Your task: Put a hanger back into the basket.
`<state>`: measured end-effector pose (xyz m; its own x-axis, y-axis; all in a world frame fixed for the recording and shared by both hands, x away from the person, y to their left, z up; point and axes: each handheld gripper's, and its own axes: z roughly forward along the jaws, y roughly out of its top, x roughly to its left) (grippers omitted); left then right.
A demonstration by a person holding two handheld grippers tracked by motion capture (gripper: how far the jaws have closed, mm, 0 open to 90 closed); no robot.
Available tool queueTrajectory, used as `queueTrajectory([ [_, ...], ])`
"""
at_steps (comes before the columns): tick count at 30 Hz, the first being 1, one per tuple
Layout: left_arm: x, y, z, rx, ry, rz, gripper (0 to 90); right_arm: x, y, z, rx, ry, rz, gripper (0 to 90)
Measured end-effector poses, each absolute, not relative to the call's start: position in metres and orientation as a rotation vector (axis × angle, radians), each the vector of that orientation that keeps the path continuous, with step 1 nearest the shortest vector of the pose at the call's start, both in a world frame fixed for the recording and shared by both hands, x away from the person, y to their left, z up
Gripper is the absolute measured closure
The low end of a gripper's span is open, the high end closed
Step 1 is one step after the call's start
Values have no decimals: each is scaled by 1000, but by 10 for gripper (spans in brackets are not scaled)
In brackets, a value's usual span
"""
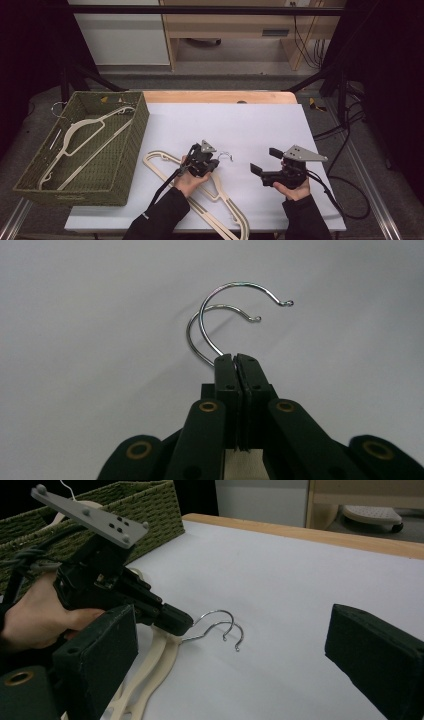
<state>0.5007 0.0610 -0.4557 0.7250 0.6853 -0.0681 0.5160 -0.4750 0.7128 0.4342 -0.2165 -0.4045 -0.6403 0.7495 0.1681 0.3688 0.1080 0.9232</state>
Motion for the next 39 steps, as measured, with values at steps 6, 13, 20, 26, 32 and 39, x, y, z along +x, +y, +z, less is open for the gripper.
queueTrajectory([
  [6, 493, 70, -443, 2144, 883, 318, 884, 436, -207, -409, 1088, 2089, 1538, 84],
  [13, 486, 79, -434, 2098, 885, 326, 884, 435, -189, -411, 1086, 2136, 1553, 109],
  [20, 482, 83, -430, 2082, 882, 342, 885, 437, -165, -420, 1063, 2229, 1539, 144],
  [26, 482, 84, -430, 2076, 885, 345, 885, 441, -142, -432, 1082, 2303, 1515, 187],
  [32, 480, 86, -428, 2070, 883, 345, 885, 444, -128, -440, 1113, 2345, 1499, 231],
  [39, 480, 85, -428, 2070, 882, 351, 885, 448, -117, -447, 1141, 2383, 1502, 294],
])
